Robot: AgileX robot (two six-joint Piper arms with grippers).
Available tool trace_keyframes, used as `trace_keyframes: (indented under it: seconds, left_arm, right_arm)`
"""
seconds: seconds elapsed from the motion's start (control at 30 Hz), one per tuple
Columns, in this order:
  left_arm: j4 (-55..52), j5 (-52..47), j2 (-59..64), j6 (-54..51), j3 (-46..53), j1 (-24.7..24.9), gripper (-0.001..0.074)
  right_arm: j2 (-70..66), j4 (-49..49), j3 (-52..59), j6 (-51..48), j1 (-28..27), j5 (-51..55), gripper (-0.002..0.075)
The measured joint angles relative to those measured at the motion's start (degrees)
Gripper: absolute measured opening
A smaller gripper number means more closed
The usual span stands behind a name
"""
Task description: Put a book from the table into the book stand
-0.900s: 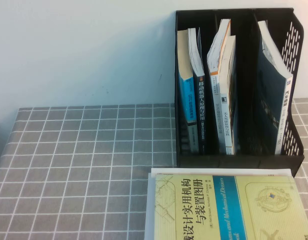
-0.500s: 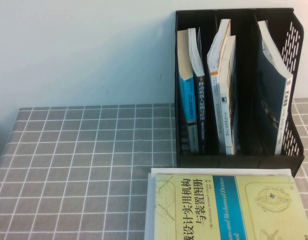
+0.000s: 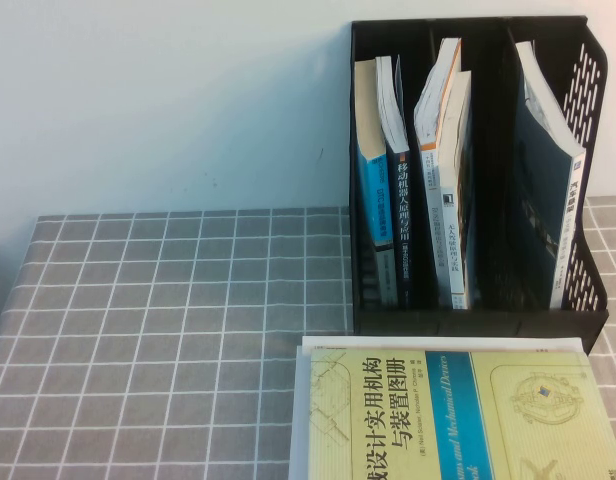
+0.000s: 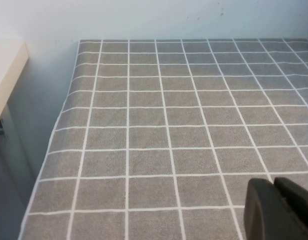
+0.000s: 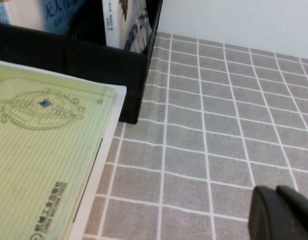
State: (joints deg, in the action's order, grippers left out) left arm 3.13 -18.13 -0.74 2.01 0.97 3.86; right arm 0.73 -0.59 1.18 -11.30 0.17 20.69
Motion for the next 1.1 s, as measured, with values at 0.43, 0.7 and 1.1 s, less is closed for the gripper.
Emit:
trace_keyframes:
  seconds: [0.43, 0.7, 1.1]
  left_arm:
    - [-1.8, 14.2, 0.0, -2.7, 0.2, 0.0, -0.0001]
    - [-1.8, 26.0, 0.0, -2.7, 0.2, 0.0, -0.0001]
    - [-0.8, 30.4, 0.0, 6.2, 0.2, 0.0, -0.0001]
  right_arm:
    - [0.0, 0.0, 0.0, 0.0, 0.0, 0.0, -0.0003]
    - [0.0, 0.0, 0.0, 0.0, 0.0, 0.0, -0.0003]
    - [0.0, -1.8, 0.5, -1.6, 0.0, -5.4, -0.0003]
